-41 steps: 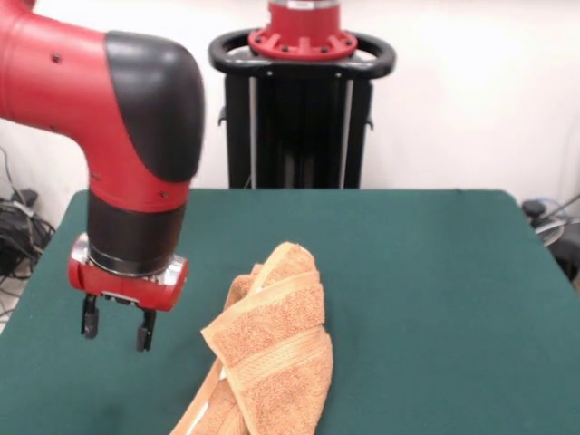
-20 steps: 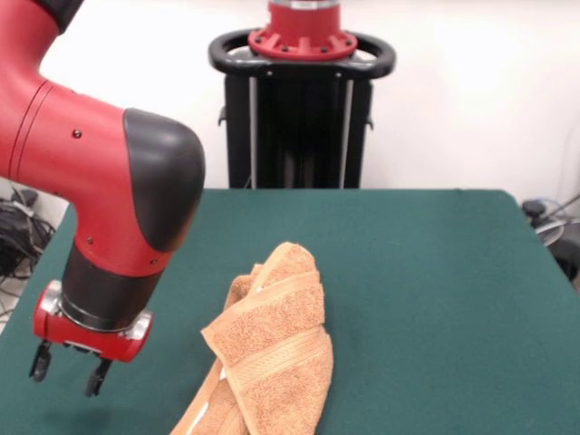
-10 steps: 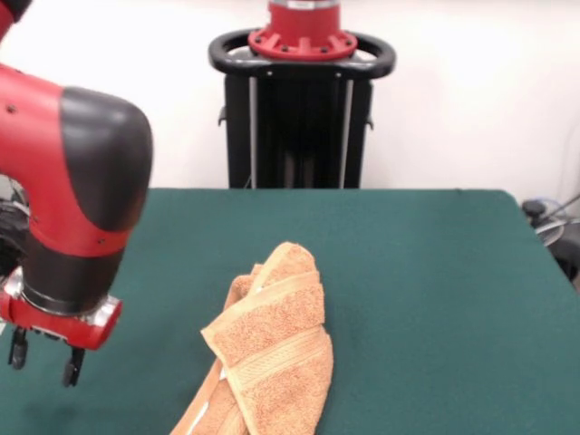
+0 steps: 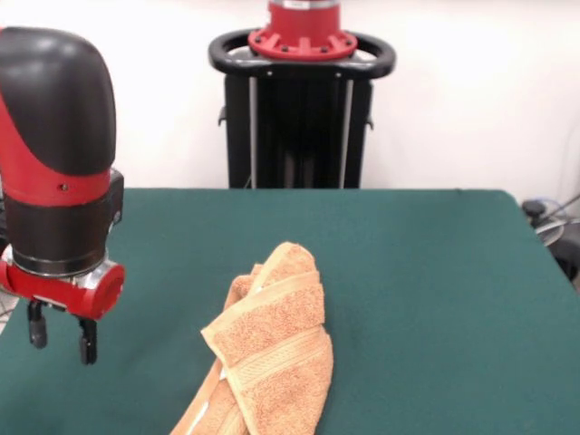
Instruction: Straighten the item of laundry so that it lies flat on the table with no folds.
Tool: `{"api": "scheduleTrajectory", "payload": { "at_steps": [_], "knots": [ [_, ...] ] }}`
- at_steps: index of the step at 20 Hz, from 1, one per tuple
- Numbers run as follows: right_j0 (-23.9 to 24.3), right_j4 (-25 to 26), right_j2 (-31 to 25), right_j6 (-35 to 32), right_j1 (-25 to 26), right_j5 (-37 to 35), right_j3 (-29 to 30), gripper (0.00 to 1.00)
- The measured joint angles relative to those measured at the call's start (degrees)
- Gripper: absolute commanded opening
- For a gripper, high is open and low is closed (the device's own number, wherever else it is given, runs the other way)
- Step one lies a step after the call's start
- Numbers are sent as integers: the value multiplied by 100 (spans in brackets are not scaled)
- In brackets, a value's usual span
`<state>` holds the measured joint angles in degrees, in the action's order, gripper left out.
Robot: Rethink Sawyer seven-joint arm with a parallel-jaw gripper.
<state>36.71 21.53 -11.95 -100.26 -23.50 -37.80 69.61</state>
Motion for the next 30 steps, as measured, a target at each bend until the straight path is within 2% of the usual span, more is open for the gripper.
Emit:
{"api": "scheduleTrajectory", "payload": {
  "at_steps": [9,17,24,30],
  "knots": [
    [262,-61,-562,9,-58,-144,211,100],
    [248,-41,-573,9,-36,-157,203,100],
    [261,335,-573,31,24,-162,10,100],
    [322,649,-573,376,191,-407,-396,100]
  ]
}}
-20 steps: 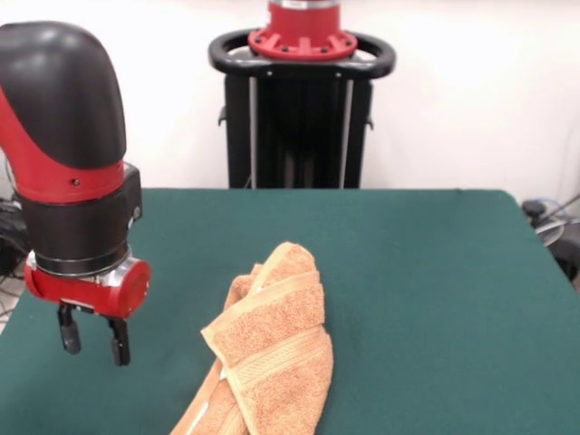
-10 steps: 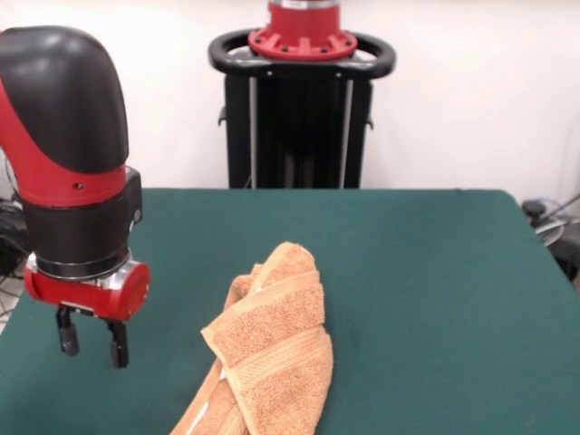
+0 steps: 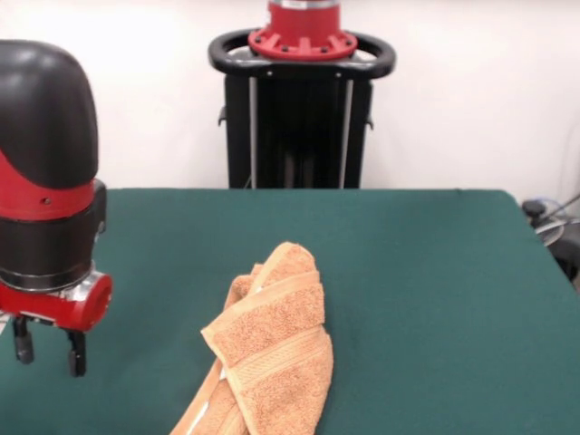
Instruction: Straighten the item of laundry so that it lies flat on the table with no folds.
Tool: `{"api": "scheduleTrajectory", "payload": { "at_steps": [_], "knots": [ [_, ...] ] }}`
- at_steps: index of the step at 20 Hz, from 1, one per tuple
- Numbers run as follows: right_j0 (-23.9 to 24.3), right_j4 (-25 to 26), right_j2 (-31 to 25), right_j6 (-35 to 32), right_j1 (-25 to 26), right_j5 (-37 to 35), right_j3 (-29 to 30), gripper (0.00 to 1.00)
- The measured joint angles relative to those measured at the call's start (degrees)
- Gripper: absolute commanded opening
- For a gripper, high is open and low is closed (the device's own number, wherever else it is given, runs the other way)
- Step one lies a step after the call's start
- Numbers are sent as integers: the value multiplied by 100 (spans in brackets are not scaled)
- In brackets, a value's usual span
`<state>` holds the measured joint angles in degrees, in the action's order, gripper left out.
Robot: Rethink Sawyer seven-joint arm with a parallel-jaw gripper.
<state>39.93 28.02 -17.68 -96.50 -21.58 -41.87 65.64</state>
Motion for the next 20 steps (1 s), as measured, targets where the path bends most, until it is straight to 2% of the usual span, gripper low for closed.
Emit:
{"api": "scheduleTrajectory", "payload": {
  "at_steps": [5,12,20],
  "knots": [
    [59,48,1,557,127,-310,-336,100],
    [10,52,6,793,123,-369,-411,100],
    [-497,42,73,793,-78,-371,-218,100]
  ]
}}
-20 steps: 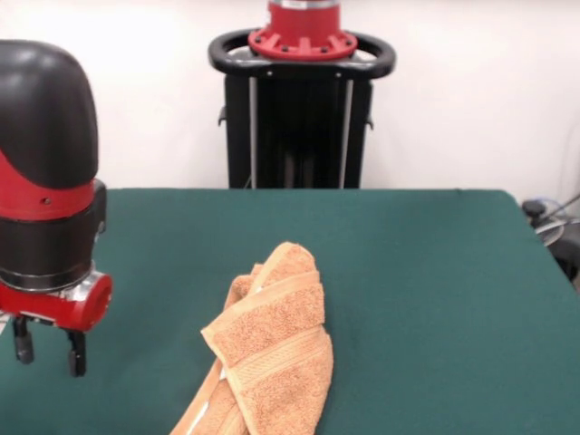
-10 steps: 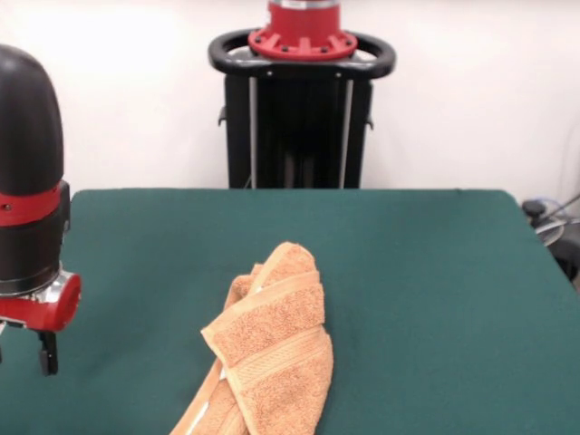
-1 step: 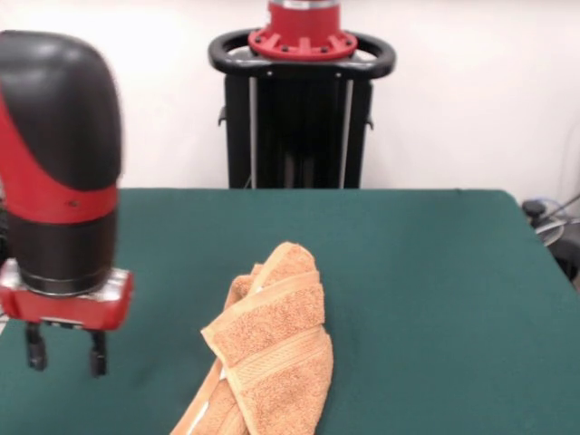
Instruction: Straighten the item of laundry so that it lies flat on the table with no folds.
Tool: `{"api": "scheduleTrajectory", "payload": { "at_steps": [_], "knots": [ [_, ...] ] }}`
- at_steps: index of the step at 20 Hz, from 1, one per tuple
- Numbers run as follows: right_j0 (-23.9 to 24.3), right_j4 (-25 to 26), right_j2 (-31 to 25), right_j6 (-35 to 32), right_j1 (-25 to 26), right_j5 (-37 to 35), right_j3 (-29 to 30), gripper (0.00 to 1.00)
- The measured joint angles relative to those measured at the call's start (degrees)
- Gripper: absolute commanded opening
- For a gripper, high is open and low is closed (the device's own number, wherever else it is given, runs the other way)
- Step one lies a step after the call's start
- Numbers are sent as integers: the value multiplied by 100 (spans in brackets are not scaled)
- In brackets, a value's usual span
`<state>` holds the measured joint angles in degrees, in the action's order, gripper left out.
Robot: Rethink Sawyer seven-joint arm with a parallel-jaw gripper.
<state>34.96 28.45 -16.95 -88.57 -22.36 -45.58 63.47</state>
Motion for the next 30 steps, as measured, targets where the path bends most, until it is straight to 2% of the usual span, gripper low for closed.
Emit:
{"api": "scheduleTrajectory", "payload": {
  "at_steps": [11,17,25,30],
  "knots": [
    [-781,-61,24,0,-152,94,289,100],
    [-852,-60,33,0,-116,194,314,100],
    [-677,-59,55,0,10,415,312,100],
    [-689,-54,387,0,187,417,214,100]
  ]
}}
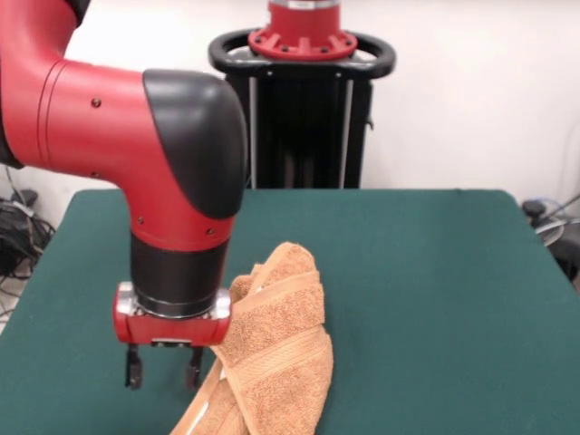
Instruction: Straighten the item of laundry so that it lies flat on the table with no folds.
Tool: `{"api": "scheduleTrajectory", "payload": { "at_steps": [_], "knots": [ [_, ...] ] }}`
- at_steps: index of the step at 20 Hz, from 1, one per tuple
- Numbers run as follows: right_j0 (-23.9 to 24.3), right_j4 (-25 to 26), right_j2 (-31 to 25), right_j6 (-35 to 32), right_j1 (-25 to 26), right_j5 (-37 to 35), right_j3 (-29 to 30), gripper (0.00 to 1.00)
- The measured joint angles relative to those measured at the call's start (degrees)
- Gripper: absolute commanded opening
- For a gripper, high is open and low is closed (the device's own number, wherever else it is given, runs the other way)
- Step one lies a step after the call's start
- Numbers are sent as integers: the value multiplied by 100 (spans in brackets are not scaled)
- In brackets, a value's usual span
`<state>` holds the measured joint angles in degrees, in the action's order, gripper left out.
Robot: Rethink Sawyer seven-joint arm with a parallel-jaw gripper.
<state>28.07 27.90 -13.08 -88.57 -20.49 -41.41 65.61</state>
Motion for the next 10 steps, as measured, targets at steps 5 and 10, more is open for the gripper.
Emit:
{"api": "scheduleTrajectory", "payload": {
  "at_steps": [5,10],
  "knots": [
    [-89,-1,326,0,211,1,-171,100],
    [-99,0,426,0,303,1,-199,100]
  ]
}}
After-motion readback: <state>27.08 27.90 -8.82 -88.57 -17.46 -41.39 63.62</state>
